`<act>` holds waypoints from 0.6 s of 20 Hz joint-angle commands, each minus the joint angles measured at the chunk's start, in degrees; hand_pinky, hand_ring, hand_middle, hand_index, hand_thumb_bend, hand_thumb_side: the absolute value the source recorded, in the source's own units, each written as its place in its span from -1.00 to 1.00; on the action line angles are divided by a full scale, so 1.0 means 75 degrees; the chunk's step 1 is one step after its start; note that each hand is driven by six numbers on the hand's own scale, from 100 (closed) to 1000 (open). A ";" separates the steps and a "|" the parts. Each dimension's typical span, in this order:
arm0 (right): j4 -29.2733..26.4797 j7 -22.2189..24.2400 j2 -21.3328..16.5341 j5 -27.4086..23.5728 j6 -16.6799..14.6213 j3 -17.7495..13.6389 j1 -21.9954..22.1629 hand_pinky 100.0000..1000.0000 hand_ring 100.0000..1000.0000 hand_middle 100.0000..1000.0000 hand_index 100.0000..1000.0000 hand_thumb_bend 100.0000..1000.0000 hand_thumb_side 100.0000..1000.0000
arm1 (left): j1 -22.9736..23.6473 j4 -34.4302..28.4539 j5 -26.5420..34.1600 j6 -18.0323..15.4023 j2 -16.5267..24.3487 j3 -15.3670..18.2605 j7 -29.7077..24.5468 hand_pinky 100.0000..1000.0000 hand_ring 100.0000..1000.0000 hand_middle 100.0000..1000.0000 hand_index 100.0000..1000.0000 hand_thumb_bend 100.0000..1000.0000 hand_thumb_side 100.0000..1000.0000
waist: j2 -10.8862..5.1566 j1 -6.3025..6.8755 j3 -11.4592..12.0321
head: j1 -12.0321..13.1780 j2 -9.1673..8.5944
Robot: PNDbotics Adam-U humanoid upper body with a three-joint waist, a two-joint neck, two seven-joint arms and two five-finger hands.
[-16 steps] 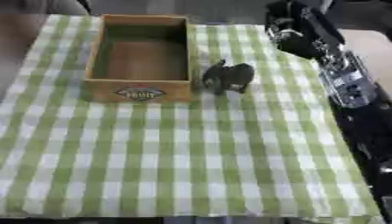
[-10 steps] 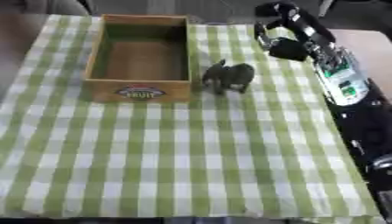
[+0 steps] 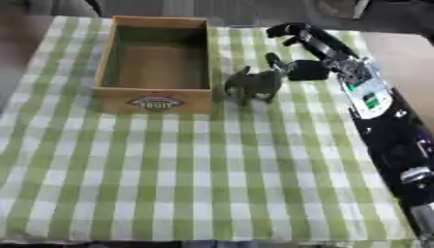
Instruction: Pick up objects on the table and place them in the box.
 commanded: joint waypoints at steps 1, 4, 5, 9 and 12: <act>0.0079 0.0078 -0.0117 0.0230 -0.0117 -0.0002 -0.0194 0.64 0.83 0.61 0.80 -0.78 -0.10 | -0.0055 -0.0102 -0.0021 -0.0008 0.0055 -0.0010 -0.0046 -0.01 0.06 -0.10 0.02 -0.61 0.07 | -0.0109 0.0027 0.0004 | -0.0039 0.0045; 0.0239 0.0102 -0.0076 0.0417 -0.0176 0.0026 -0.0230 0.65 0.83 0.61 0.80 -0.72 -0.18 | -0.0055 -0.0102 -0.0019 -0.0007 0.0046 -0.0021 -0.0070 -0.01 0.06 -0.10 0.02 -0.61 0.08 | -0.0108 0.0027 0.0011 | -0.0046 0.0045; 0.0296 0.0105 -0.0059 0.0465 -0.0190 0.0030 -0.0239 0.65 0.83 0.61 0.80 -0.74 -0.07 | -0.0055 -0.0102 -0.0014 -0.0006 0.0042 -0.0025 -0.0078 -0.01 0.06 -0.10 0.02 -0.61 0.08 | -0.0107 0.0027 0.0014 | -0.0046 0.0045; 0.0494 0.0097 -0.0016 0.0679 -0.0256 0.0047 -0.0273 0.65 0.83 0.60 0.80 -0.66 -0.04 | -0.0054 -0.0102 -0.0023 -0.0010 0.0038 -0.0029 -0.0105 -0.01 0.06 -0.10 0.02 -0.62 0.08 | -0.0102 0.0031 0.0022 | -0.0055 0.0045; 0.0599 0.0096 0.0009 0.0897 -0.0321 0.0076 -0.0291 0.65 0.82 0.61 0.80 -0.58 -0.03 | -0.0052 -0.0102 -0.0026 -0.0011 0.0034 -0.0031 -0.0114 -0.01 0.06 -0.10 0.02 -0.62 0.08 | -0.0099 0.0031 0.0025 | -0.0063 0.0045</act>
